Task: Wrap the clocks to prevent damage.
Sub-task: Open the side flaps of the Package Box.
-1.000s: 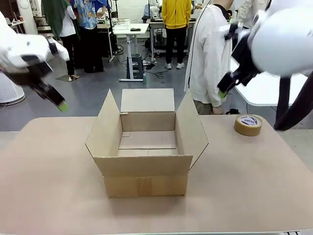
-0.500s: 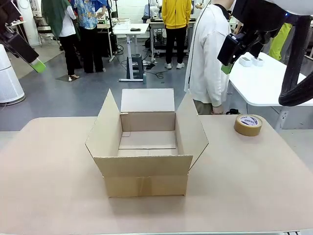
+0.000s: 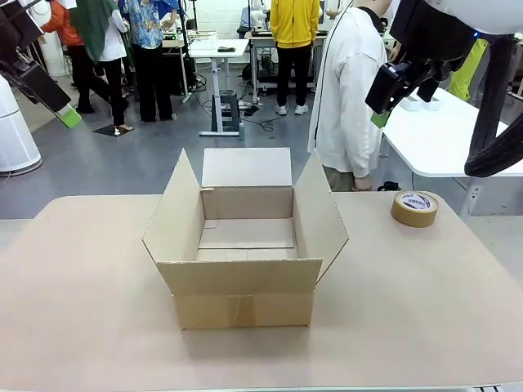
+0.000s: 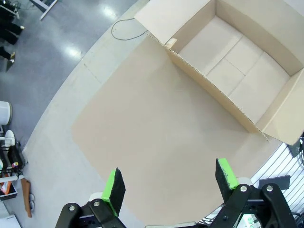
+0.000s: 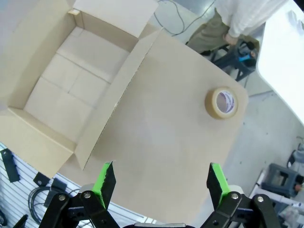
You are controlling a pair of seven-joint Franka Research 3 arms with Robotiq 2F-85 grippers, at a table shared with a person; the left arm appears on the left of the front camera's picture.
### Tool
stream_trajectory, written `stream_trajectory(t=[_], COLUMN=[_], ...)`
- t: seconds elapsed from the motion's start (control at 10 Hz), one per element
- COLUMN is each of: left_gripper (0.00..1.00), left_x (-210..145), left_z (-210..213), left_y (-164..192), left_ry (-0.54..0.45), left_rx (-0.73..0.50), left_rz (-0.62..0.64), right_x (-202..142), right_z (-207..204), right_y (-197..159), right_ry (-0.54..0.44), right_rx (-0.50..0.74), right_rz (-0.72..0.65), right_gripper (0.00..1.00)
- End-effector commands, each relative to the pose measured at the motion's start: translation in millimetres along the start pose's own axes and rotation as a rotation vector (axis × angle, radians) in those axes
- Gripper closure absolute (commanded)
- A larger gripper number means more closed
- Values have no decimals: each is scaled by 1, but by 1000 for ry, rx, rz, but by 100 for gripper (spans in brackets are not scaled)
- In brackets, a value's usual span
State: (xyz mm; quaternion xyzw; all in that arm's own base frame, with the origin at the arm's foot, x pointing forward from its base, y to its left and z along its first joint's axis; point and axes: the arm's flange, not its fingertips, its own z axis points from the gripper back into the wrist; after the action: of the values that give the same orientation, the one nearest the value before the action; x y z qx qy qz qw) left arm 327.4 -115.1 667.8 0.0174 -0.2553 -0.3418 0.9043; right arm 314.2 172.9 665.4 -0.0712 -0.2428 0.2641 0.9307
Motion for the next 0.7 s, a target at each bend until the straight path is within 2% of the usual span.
stream_trajectory(t=[0.0,0.1,0.2,0.3,0.4,0.6], left_gripper=[0,0,0,0,0,0], left_x=[0,-1,-5,-14,-27,-51], left_z=[-4,-8,-11,-16,-22,-33], left_y=[34,55,74,92,105,127], left_ry=[-36,-74,-150,-242,-324,-432], left_rx=[-147,-268,-446,-552,-638,-698], left_rz=[-117,-178,-273,-334,-390,-430], right_x=[7,11,11,5,-5,-29], right_z=[-2,-8,-16,-25,-35,-56], right_y=[-43,-78,-107,-127,-143,-160], right_ry=[-39,-55,-91,-124,-138,-221], right_rx=[201,379,563,705,746,841], right_rz=[191,215,279,381,417,449], right_gripper=[0,0,0,0,0,0])
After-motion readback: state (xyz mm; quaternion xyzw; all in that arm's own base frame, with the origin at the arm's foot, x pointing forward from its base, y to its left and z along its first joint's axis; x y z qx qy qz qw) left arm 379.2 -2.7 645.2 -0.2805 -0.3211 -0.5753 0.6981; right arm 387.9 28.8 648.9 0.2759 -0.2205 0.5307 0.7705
